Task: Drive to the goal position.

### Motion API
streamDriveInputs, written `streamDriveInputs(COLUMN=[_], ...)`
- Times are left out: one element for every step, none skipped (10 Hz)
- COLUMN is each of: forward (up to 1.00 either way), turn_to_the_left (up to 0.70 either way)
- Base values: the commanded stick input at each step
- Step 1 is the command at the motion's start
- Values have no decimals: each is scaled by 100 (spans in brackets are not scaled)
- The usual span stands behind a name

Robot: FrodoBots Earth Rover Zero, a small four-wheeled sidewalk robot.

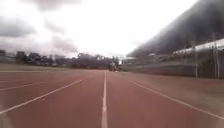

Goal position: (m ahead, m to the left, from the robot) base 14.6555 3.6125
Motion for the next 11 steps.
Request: streamDriveInputs(forward=[85,85,85,85,85,85,85,85,85,85,85], turn_to_the_left=[1,0,0,0,0,0,0,0,0,0,0])
